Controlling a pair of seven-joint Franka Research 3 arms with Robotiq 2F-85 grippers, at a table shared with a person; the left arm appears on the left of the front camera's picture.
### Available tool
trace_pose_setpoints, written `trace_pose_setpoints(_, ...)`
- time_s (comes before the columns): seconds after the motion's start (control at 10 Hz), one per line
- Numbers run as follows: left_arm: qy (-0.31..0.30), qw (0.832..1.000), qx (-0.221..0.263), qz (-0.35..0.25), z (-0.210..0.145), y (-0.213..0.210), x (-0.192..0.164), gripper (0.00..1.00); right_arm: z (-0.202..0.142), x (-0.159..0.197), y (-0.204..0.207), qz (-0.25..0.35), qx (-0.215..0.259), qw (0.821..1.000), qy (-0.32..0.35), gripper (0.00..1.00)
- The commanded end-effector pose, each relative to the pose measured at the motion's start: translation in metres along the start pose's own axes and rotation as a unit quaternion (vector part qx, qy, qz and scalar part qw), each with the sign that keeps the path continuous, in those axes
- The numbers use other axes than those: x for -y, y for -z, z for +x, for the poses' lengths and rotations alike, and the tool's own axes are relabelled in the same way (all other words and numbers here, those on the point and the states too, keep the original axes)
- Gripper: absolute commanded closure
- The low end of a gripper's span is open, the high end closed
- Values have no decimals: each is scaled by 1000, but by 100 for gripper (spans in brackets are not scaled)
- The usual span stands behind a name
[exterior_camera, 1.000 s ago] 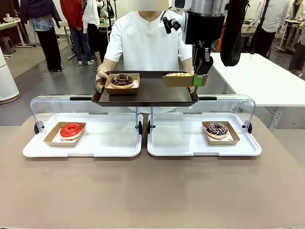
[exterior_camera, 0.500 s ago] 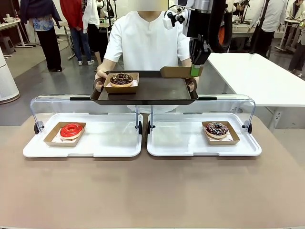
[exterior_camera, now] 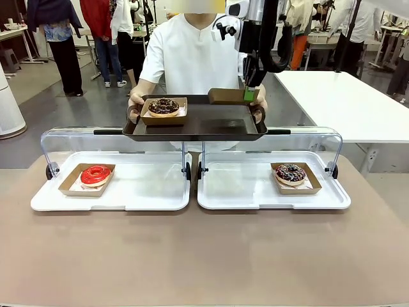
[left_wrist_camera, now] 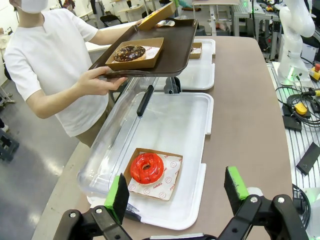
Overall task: Provide the desired donut to the person.
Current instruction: Place the picked Paper togo box onto the Handle tray extended by the person.
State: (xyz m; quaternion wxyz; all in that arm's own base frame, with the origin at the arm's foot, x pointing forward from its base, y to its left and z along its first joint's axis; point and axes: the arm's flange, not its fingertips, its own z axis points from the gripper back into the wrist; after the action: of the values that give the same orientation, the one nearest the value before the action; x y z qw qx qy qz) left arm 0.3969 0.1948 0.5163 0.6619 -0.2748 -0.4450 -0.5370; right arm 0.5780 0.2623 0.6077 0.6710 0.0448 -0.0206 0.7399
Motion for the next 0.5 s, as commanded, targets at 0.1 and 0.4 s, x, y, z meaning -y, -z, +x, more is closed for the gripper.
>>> trace_pose_setpoints(0.1, 2, 1000, 0, 0, 1, -2, 1, 0, 4, 25, 1, 8, -11, 1000, 28, 98)
trace_pose_setpoints(0.4, 2, 1000, 0, 0, 1, -2, 1, 0, 2, 26, 17, 31, 0, 999, 33, 98)
